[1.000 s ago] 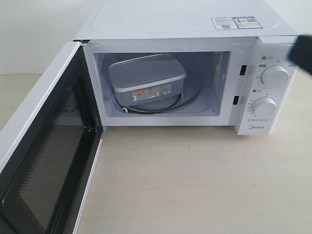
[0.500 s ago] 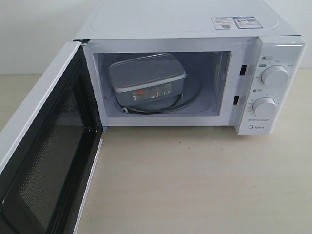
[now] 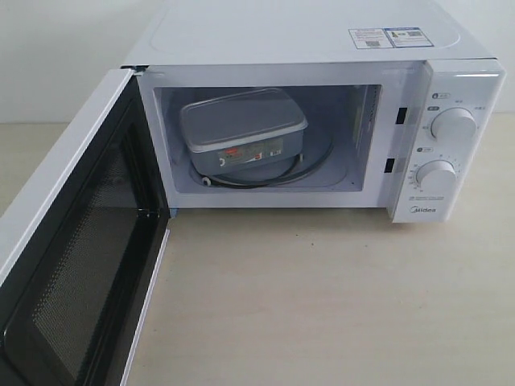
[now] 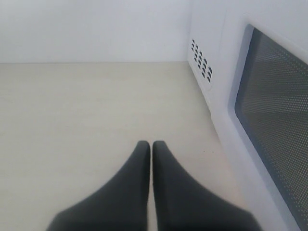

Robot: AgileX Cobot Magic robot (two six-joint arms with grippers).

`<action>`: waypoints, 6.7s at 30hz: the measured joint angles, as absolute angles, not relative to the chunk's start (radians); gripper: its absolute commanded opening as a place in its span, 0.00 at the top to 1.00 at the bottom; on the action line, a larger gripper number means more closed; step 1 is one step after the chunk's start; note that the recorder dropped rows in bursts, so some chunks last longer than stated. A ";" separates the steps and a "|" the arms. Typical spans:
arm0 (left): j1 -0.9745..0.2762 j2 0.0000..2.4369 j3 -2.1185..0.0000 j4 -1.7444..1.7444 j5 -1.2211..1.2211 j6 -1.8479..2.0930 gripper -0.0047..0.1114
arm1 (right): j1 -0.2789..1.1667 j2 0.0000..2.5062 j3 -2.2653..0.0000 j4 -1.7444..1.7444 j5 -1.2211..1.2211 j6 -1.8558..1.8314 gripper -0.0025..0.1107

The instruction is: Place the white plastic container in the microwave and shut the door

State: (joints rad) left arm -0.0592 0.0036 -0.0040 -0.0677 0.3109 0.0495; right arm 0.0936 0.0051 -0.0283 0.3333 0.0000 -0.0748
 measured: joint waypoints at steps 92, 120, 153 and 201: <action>-0.059 0.004 -0.004 -0.066 0.295 0.044 0.92 | -0.046 0.005 0.000 0.036 0.338 0.056 0.98; -0.059 0.002 -0.002 -0.089 -0.621 -0.132 0.92 | -0.046 0.005 0.000 0.036 0.338 0.060 0.98; -0.059 0.828 -0.648 -0.153 0.352 0.062 0.92 | -0.047 0.005 0.000 0.036 0.338 0.067 0.98; -0.299 1.415 -0.778 -1.726 0.760 1.718 0.92 | -0.047 0.005 0.000 0.041 0.338 0.071 0.98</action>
State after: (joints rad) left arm -0.2990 1.4155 -0.7782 -1.7262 0.7597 1.7185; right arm -0.0469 0.0051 0.0005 0.0415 0.3384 0.0710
